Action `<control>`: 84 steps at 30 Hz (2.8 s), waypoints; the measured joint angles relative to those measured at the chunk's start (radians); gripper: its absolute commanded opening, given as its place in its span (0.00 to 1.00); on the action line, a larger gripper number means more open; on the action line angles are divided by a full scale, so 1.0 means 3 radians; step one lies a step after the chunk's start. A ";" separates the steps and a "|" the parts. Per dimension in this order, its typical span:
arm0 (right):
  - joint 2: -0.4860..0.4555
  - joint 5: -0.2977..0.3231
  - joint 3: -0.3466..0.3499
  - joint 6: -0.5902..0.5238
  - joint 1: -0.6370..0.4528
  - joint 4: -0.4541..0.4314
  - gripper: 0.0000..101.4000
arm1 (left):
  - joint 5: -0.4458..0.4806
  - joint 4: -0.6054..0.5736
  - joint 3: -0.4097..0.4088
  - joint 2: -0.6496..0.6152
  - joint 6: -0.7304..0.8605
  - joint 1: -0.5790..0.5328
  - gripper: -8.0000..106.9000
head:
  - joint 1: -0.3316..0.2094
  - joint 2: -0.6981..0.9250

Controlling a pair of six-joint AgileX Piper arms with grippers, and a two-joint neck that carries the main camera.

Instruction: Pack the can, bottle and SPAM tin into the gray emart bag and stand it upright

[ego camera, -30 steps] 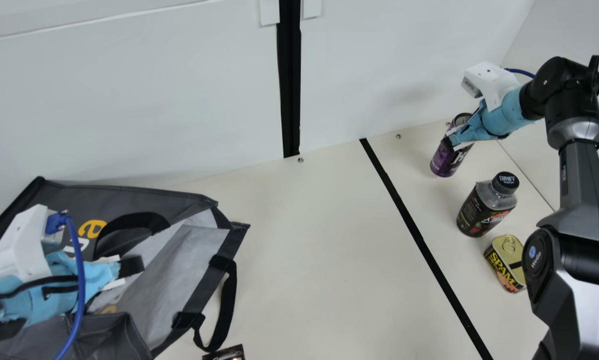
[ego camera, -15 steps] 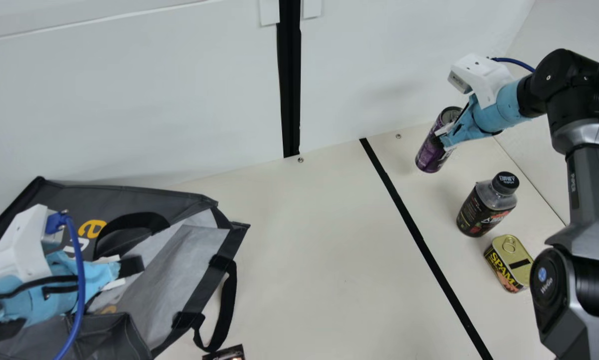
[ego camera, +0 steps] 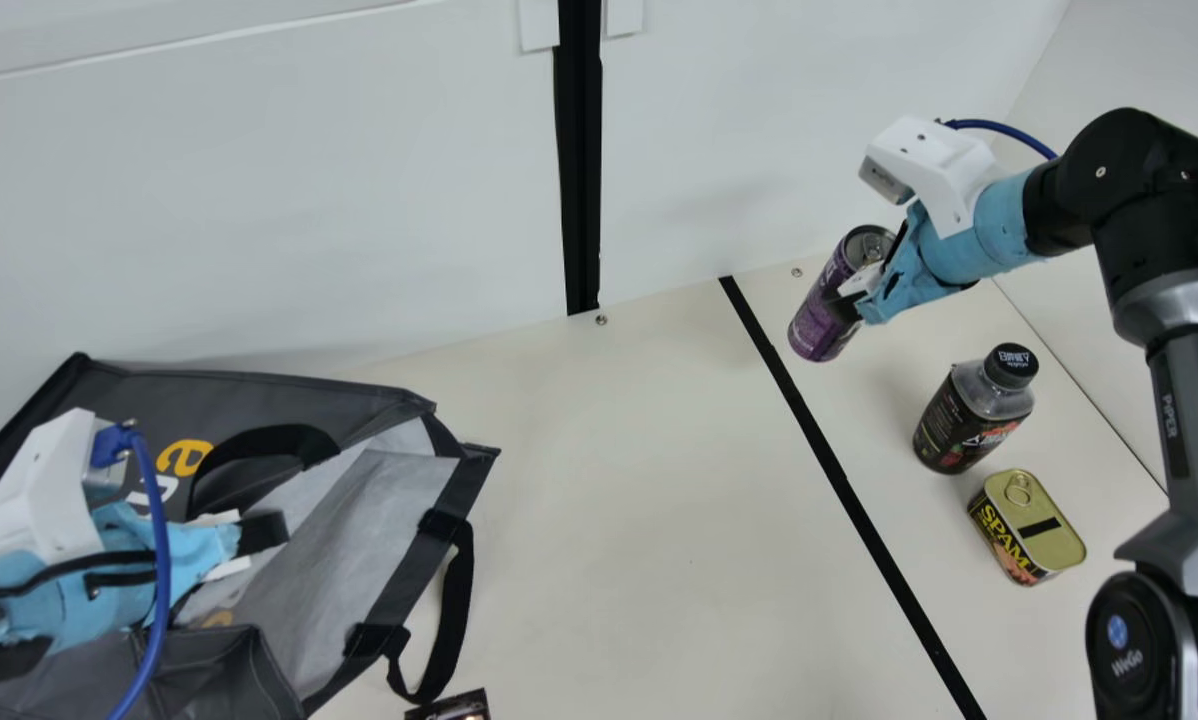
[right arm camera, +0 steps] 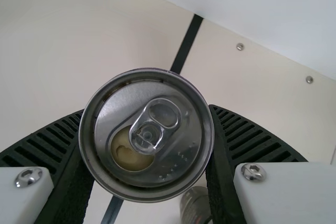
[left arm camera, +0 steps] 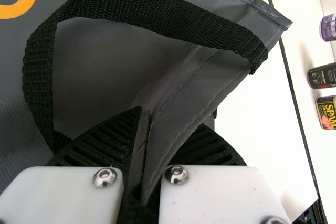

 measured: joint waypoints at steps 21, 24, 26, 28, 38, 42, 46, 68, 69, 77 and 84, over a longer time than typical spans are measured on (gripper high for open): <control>-0.0531 -0.0002 0.0773 -0.0554 0.0225 0.0347 0.00 | 0.0000 0.0000 0.0000 0.0000 0.0000 0.0000 0.00 | 0.0000 0.0000; -0.0600 -0.0001 0.0880 -0.0608 0.0261 0.0410 0.00 | 0.0000 0.0000 0.0000 0.0000 0.0000 0.0000 0.00 | 0.0000 0.0005; -0.0643 -0.0003 0.0953 -0.0647 0.0297 0.0449 0.00 | 0.0000 0.0000 0.0000 0.0000 0.0000 0.0000 0.00 | 0.0000 0.0000; -0.0679 -0.0003 0.1036 -0.0699 0.0333 0.0493 0.00 | 0.0000 0.0000 0.0000 0.0000 0.0000 0.0000 0.00 | 0.0000 0.0005; -0.0904 -0.0007 0.1411 -0.0854 0.0532 0.0634 0.00 | 0.0000 0.0000 0.0000 0.0000 0.0000 0.0000 0.00 | 0.0000 0.0000; -0.0988 -0.0002 0.1545 -0.0877 0.0616 0.0675 0.00 | 0.0000 0.0000 0.0000 0.0000 0.0000 0.0000 0.00 | 0.0000 0.0005; -0.1083 -0.0002 0.1670 -0.0880 0.0723 0.0718 0.00 | 0.0000 0.0000 0.0000 0.0000 0.0000 0.0000 0.00 | 0.0000 0.0000; -0.1497 0.0002 0.2019 -0.0505 0.1406 0.0956 0.00 | 0.0000 0.0000 0.0000 0.0000 0.0000 0.0000 0.00 | 0.0000 0.0005; -0.1515 0.0002 0.2024 -0.0497 0.1428 0.0973 0.00 | 0.0000 0.0000 0.0000 0.0000 0.0000 0.0000 0.00 | 0.0000 0.0005; -0.1597 0.0004 0.1977 -0.0414 0.1531 0.1144 0.00 | 0.0000 0.0000 0.0000 0.0000 0.0000 0.0000 0.00 | 0.0000 0.0000; -0.1628 0.0003 0.1926 -0.0387 0.1558 0.1288 0.00 | 0.0000 0.0000 0.0000 0.0000 0.0000 0.0000 0.00 | 0.0000 0.0000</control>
